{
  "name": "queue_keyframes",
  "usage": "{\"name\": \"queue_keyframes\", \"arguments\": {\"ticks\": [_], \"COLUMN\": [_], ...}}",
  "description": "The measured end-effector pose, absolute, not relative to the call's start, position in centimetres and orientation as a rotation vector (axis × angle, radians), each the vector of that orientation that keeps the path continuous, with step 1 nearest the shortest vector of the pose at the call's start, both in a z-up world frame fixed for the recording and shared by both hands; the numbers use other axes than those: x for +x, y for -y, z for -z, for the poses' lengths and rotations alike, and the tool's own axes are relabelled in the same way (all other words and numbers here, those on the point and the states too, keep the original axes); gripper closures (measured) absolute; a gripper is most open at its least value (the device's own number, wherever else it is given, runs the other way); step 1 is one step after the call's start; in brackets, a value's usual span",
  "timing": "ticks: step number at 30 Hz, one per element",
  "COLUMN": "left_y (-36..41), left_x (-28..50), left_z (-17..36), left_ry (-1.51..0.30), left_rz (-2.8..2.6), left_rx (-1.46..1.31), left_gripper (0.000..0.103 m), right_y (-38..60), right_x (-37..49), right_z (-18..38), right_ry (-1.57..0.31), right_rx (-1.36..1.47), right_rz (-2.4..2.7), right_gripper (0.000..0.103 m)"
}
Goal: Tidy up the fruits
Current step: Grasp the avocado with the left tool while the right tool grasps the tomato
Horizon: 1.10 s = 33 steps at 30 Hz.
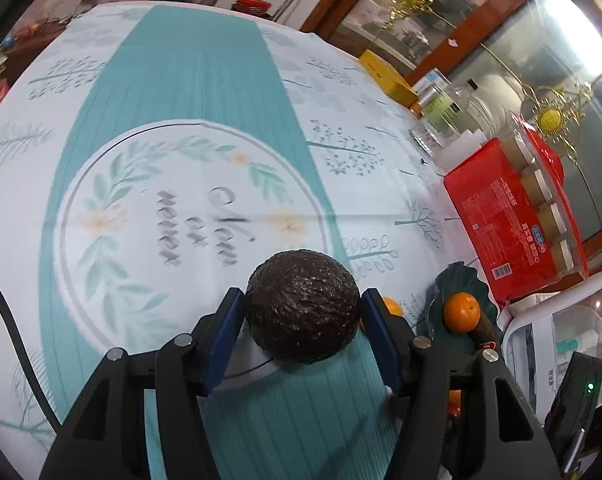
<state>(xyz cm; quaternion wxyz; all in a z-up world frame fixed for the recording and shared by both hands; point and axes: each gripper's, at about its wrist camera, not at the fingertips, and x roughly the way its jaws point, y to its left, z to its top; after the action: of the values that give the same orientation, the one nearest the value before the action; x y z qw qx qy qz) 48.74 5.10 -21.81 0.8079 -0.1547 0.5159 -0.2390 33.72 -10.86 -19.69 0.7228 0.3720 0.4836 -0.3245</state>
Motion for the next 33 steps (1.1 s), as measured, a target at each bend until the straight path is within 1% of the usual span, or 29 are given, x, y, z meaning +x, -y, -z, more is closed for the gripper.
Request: {"name": "queue_keyframes", "arguments": {"ticks": [2,3,5,6,7,8,9,11,12,14,16,17,19,21,24,33], "left_y": [-6.1,-6.7,-7.8,-8.2,-8.7,-9.1,-9.6,-10.1,-10.2,-10.2,-10.2,-10.1,-10.2,-10.1,-9.9,-8.7], "left_x": [48.3,48.0,47.6,47.4,47.2,47.0,46.7,46.7,46.8,46.8,46.9,47.0,47.1,47.3,47.8,49.4], "left_z": [21.7,21.6,21.2,21.0,20.7,20.3,19.8,19.2,19.0,18.8,18.8,18.9,19.1,19.3,19.8,21.9], "left_ry": [-1.102,-1.092,-1.077,-1.071,-1.057,-1.037,-1.017,-1.017,-1.018,-1.022,-1.026,-1.023,-1.025,-1.022,-1.027,-1.064], "left_rz": [0.49,0.485,0.483,0.484,0.488,0.486,0.49,0.505,0.505,0.509,0.497,0.485,0.46,0.437,0.434,0.441], "left_rx": [-0.341,-0.353,-0.378,-0.39,-0.409,-0.422,-0.435,-0.453,-0.457,-0.458,-0.458,-0.46,-0.461,-0.458,-0.45,-0.491], "left_gripper": [0.045,0.046,0.05,0.055,0.067,0.076,0.089,0.089,0.087,0.081,0.071,0.068,0.049,0.046,0.036,0.034], "right_y": [10.4,10.2,9.9,9.8,9.8,9.7,9.7,10.0,10.1,10.3,10.6,10.6,10.9,11.0,10.9,10.4], "right_x": [34.0,34.1,34.4,34.5,34.6,34.7,34.9,35.3,35.4,35.0,34.7,34.8,34.5,34.0,33.9,33.3], "right_z": [19.7,19.8,19.8,19.9,19.8,19.8,19.9,20.0,20.0,20.0,20.0,20.1,20.1,20.1,20.0,20.2], "right_ry": [-1.065,-1.058,-1.049,-1.047,-1.044,-1.039,-1.042,-1.046,-1.044,-1.041,-1.038,-1.039,-1.041,-1.043,-1.047,-1.043], "right_rx": [0.789,0.773,0.753,0.747,0.745,0.749,0.755,0.75,0.752,0.758,0.765,0.765,0.762,0.754,0.726,0.629], "right_rz": [0.729,0.731,0.729,0.732,0.723,0.703,0.679,0.675,0.668,0.656,0.636,0.627,0.605,0.586,0.555,0.444], "right_gripper": [0.046,0.053,0.06,0.061,0.064,0.073,0.075,0.075,0.075,0.076,0.076,0.076,0.076,0.076,0.076,0.076]}}
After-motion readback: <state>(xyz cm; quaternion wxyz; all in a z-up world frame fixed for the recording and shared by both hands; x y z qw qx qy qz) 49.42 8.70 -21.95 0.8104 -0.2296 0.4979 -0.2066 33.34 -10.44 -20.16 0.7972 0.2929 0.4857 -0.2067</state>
